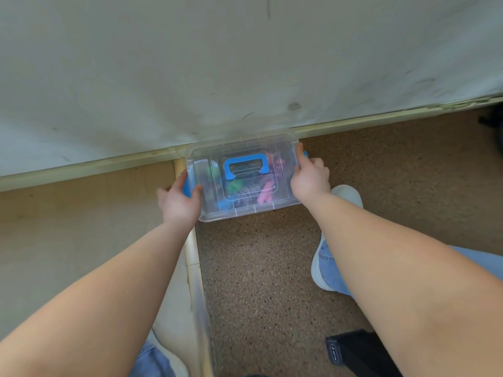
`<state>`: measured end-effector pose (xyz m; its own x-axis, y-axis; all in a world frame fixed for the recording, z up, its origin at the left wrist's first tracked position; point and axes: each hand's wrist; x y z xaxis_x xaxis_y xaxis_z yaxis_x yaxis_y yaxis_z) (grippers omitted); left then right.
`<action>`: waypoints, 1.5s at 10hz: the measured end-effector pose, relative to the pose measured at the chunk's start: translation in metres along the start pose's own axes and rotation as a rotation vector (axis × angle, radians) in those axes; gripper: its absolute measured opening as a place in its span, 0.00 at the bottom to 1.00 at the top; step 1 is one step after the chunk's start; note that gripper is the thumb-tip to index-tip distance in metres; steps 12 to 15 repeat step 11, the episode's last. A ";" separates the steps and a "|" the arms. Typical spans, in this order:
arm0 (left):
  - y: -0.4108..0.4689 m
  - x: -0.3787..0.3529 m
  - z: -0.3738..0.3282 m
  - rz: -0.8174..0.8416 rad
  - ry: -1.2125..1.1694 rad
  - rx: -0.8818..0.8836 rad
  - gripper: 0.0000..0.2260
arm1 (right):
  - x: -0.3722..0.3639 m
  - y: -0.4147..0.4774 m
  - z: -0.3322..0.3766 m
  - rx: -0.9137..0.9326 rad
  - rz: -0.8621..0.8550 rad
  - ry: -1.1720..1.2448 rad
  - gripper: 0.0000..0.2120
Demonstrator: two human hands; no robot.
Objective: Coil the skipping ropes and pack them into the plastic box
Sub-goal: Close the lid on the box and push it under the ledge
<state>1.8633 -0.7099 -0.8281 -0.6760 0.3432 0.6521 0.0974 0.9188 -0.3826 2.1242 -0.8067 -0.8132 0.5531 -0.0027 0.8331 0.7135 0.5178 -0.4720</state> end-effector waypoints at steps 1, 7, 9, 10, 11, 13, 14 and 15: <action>-0.003 -0.006 0.001 0.020 -0.066 0.040 0.30 | -0.005 0.000 -0.004 -0.062 -0.031 0.118 0.30; 0.001 0.000 -0.018 -0.062 0.274 -0.126 0.11 | 0.005 0.003 0.007 -0.019 -0.183 0.160 0.16; 0.007 0.005 -0.037 -0.084 0.259 -0.128 0.11 | 0.014 0.009 0.018 0.039 -0.219 0.123 0.14; 0.003 0.009 -0.027 -0.027 0.216 -0.129 0.09 | 0.016 0.003 0.016 -0.035 -0.128 0.074 0.14; -0.010 0.017 -0.034 0.041 0.168 -0.120 0.13 | 0.022 -0.006 0.021 -0.082 -0.006 0.010 0.21; -0.010 0.017 -0.034 0.041 0.168 -0.120 0.13 | 0.022 -0.006 0.021 -0.082 -0.006 0.010 0.21; -0.010 0.017 -0.034 0.041 0.168 -0.120 0.13 | 0.022 -0.006 0.021 -0.082 -0.006 0.010 0.21; -0.010 0.017 -0.034 0.041 0.168 -0.120 0.13 | 0.022 -0.006 0.021 -0.082 -0.006 0.010 0.21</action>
Point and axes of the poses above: each hand's wrist, its own y-axis towards the middle knuckle, its own x-axis out of the back of the hand, z = x × y, and after that the axes turned 8 degrees about -x, right-handed
